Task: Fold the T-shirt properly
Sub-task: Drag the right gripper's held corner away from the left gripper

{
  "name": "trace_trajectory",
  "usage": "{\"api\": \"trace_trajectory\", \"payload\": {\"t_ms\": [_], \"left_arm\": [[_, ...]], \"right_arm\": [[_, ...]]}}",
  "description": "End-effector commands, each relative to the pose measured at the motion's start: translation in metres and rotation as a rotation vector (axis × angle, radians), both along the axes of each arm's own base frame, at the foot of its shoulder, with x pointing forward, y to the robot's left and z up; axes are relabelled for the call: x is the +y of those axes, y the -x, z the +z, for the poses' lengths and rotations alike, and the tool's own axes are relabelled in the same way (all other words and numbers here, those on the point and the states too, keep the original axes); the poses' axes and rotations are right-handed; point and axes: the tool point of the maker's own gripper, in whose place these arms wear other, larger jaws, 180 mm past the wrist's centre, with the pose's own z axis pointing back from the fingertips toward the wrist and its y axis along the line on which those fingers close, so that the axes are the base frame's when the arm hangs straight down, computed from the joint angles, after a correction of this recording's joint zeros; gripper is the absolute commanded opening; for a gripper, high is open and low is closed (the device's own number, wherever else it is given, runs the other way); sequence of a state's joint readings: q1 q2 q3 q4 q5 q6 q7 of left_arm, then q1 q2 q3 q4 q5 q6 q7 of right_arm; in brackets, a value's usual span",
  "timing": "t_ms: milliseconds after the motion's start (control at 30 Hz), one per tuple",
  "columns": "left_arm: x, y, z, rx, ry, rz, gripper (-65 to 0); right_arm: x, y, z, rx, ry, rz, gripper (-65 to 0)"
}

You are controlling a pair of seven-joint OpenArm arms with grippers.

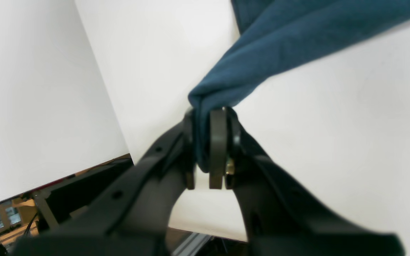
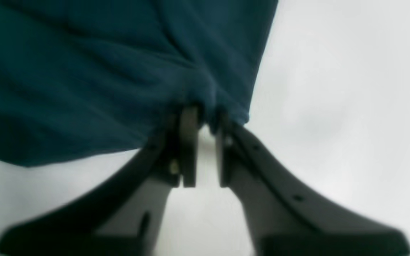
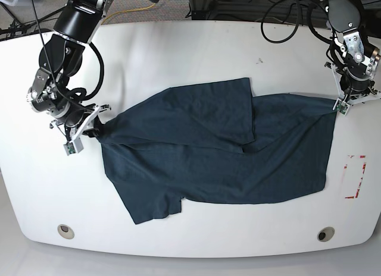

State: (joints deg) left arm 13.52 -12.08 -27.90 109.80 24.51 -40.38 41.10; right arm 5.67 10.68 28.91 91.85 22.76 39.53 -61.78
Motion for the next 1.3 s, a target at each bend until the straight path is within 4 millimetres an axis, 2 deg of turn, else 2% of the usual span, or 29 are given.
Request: {"api": "trace_trajectory", "payload": {"t_ms": [0,133,200,267,367,667,800,933,1067,1267], "left_arm": [[0.005,-0.004,0.011,-0.030,-0.026,0.002,-64.9],[0.005,-0.001,0.009,-0.019,-0.026,0.002,-64.9],[0.005,0.000,0.008,-0.018,-0.026,0.002,-64.9],[0.005,0.000,0.008,-0.018,-0.026,0.002,-64.9],[0.004,0.000,0.007,-0.018,-0.020,0.004,-64.9],[0.001,0.000,0.005,-0.017,-0.010,0.003,-64.9],[0.000,0.001,0.004,-0.017,-0.008,0.004,-64.9],[0.000,0.001,0.004,-0.017,-0.008,0.004,-64.9],[0.000,0.001,0.004,-0.017,-0.008,0.004,-64.9],[0.000,0.000,0.004,-0.016,-0.008,0.002,-64.9]], "right_arm": [[-0.001,0.004,0.010,-0.026,-0.049,0.006,-43.0],[0.001,0.028,0.006,-0.022,-0.196,-0.018,-23.8],[0.001,0.041,0.004,-0.023,-0.265,-0.040,-16.3],[0.005,0.052,-0.002,-0.009,-0.307,-0.045,-12.8],[0.017,0.071,-0.017,0.035,-0.352,-0.054,-12.8],[0.066,0.081,-0.047,0.119,-0.387,-0.070,-14.3],[0.093,0.074,-0.052,0.143,-0.370,-0.019,-15.9],[0.110,0.068,-0.054,0.142,-0.374,-0.022,-18.4],[0.117,0.058,-0.053,0.130,-0.371,-0.026,-18.5],[0.131,0.042,-0.068,0.177,-0.467,-0.089,-18.5]]}}
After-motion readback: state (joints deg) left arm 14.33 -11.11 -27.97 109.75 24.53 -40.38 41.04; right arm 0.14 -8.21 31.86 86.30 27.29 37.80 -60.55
